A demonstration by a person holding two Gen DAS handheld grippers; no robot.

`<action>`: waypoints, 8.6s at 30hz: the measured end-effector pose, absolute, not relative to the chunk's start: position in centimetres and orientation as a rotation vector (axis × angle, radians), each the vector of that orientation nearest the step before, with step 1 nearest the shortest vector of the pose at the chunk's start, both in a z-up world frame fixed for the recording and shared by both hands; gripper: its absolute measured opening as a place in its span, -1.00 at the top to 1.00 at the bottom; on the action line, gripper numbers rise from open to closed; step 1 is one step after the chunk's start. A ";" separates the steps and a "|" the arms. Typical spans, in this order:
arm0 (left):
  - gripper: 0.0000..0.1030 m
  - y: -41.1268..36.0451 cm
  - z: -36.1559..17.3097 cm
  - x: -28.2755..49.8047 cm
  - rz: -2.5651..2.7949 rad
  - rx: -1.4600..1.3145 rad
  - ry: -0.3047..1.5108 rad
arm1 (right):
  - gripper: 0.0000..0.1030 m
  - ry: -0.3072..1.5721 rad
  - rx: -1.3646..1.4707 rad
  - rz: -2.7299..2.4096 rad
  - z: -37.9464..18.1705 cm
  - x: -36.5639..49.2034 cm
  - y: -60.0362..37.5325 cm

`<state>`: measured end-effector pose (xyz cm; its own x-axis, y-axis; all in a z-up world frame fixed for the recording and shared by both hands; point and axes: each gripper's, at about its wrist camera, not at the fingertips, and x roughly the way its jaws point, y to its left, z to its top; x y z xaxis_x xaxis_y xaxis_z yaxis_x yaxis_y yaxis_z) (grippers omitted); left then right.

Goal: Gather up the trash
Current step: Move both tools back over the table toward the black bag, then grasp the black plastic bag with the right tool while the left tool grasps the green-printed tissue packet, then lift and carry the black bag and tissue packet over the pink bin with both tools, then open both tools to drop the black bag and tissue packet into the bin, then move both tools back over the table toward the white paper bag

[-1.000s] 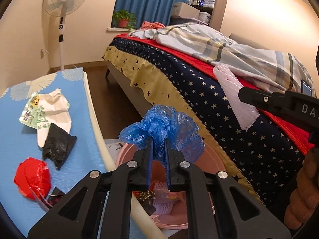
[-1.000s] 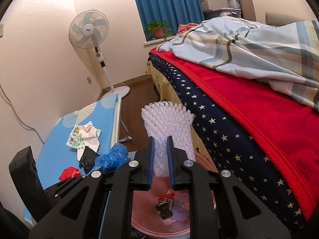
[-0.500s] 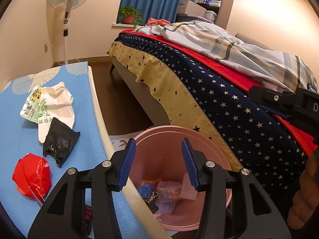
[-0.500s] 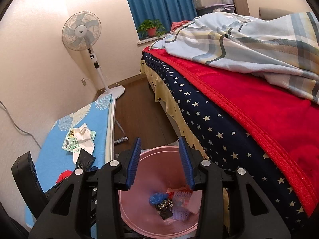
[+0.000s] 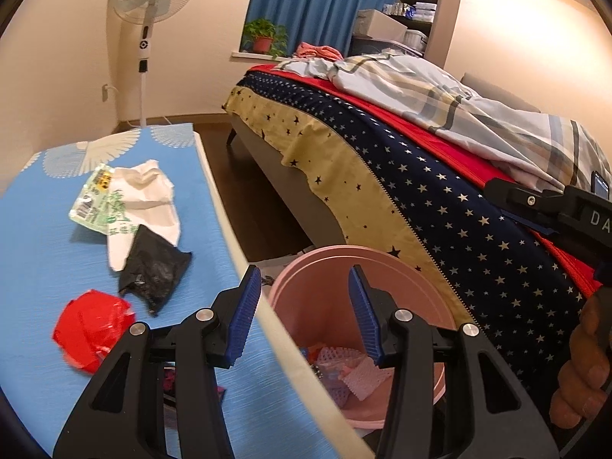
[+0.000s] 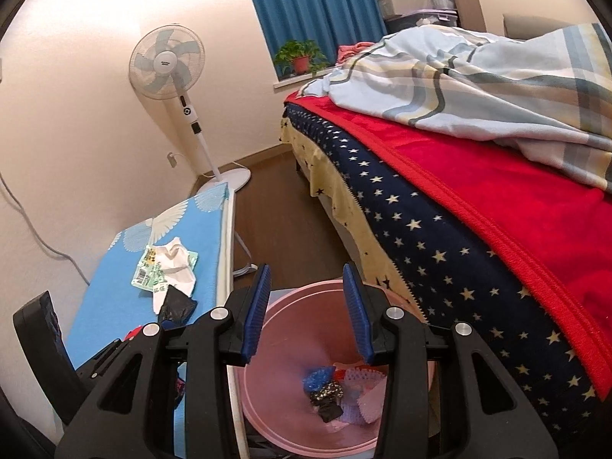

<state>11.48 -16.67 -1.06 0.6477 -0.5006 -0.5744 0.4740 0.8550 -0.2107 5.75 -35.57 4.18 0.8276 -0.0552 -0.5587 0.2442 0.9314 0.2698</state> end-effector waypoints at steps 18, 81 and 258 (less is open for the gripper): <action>0.51 -5.2 0.7 12.2 -0.317 -0.152 0.588 | 0.27 0.574 0.320 0.013 3.3 8.7 -29.3; 0.83 1.2 -6.5 29.0 -0.313 -0.356 0.824 | 0.38 0.916 0.333 0.346 -8.0 22.1 -17.9; 0.56 3.6 13.6 14.1 -0.398 -0.045 0.487 | 0.71 0.533 0.164 0.420 12.5 13.1 -23.1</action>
